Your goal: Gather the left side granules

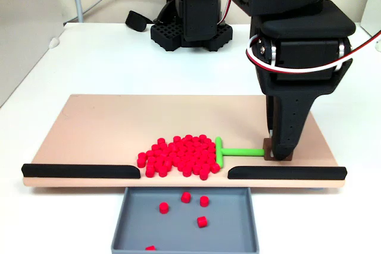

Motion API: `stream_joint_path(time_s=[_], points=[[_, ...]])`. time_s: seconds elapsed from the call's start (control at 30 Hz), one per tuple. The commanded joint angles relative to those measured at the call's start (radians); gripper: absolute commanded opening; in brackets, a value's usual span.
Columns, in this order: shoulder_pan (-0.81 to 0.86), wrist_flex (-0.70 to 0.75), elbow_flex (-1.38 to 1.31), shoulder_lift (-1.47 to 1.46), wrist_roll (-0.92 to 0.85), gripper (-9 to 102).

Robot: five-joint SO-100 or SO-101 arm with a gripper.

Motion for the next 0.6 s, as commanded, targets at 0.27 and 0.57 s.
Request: stream_joint_path(time_s=[0.27,0.57], points=[[0.026,-0.005,-0.011,0.002,-0.028,0],[0.038,-0.005,-0.011,0.003,-0.040,0]])
